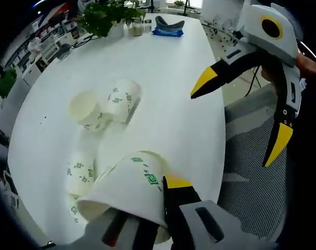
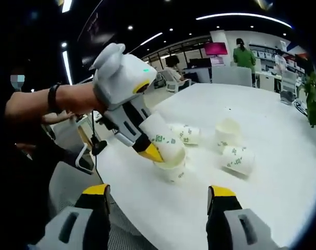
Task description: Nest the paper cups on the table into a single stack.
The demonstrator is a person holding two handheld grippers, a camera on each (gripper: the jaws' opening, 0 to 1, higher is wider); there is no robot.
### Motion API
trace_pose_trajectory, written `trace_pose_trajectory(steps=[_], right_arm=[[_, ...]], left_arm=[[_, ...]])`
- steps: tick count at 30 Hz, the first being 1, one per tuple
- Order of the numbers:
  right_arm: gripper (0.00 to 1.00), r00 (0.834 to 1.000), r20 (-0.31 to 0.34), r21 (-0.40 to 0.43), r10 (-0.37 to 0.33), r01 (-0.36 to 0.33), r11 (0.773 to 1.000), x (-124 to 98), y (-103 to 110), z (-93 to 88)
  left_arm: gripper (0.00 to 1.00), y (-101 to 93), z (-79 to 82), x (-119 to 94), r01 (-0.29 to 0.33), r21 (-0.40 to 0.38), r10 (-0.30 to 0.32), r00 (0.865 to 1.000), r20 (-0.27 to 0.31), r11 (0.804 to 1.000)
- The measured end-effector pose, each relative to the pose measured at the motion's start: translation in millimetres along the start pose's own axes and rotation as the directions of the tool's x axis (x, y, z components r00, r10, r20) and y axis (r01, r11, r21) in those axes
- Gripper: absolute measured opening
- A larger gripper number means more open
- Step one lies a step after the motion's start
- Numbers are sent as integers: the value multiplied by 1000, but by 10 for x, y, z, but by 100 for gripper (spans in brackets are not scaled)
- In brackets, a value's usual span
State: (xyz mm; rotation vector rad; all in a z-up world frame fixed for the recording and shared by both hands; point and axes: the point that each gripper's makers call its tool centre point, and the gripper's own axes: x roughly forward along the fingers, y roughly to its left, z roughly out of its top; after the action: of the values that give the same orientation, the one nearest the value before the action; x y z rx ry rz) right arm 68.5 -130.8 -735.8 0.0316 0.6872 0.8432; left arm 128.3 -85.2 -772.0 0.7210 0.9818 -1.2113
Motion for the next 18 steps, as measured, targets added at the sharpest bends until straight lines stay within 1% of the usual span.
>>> trace_pose_trajectory(steps=[6,18], right_arm=[[77,1000,0,5,0,0,1000,10,-1,-11],[77,1000,-7,5,2,-2,1000,29,-12,-44]], left_arm=[[0,-31,-1,15,4,3,-4,1000,-13,1000],[0,9,-47,59,0,8,1,999,-37,1000]])
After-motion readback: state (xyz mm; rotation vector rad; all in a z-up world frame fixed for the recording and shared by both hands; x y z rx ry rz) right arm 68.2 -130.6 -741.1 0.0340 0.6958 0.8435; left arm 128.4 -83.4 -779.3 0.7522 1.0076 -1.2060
